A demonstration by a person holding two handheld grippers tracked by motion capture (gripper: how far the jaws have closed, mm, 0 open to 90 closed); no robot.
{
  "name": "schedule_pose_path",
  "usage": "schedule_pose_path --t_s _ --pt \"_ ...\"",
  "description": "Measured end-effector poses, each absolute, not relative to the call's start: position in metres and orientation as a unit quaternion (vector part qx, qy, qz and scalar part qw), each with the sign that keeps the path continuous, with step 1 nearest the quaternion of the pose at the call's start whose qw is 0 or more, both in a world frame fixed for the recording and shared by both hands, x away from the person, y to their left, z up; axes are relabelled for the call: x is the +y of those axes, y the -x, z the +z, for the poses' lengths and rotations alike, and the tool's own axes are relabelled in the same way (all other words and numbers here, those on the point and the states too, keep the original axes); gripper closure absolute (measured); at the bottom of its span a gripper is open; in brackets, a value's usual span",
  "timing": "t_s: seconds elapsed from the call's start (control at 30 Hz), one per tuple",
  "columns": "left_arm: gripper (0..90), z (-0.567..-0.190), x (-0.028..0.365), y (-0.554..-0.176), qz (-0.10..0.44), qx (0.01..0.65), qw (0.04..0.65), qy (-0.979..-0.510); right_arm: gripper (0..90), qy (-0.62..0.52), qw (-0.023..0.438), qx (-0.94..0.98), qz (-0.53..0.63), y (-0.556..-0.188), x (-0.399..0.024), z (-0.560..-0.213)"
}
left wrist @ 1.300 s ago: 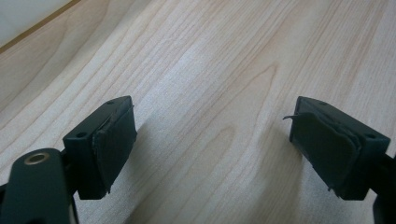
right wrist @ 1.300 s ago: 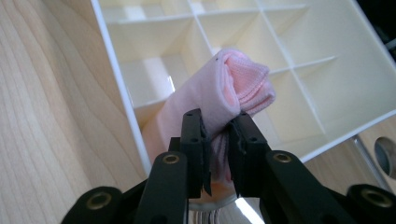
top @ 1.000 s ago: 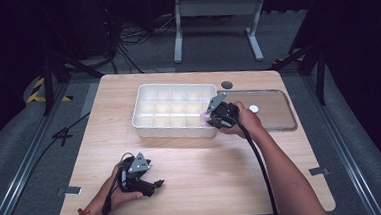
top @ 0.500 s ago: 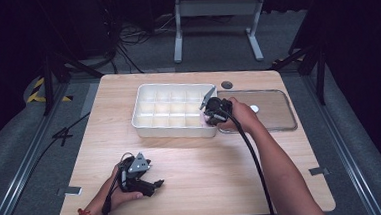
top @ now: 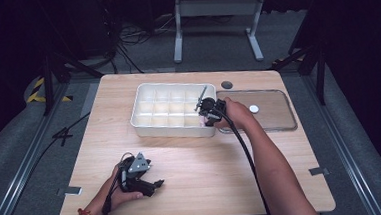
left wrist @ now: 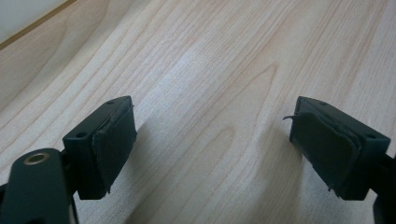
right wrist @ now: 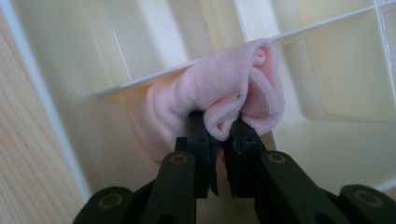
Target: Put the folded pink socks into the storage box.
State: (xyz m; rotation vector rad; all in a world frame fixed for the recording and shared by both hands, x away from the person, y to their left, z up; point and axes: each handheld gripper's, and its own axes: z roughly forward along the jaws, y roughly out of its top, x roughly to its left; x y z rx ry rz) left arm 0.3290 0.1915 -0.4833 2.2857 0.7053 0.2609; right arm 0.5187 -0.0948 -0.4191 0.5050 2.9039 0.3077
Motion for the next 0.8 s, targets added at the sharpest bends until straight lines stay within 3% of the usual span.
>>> schedule_pose_path --t_s 0.8 --pt "14.8 -0.483 0.191 -0.329 0.101 0.273 0.360 -0.886 71.8 -0.183 0.098 0.963 0.172 -0.510 -0.109 -0.408"
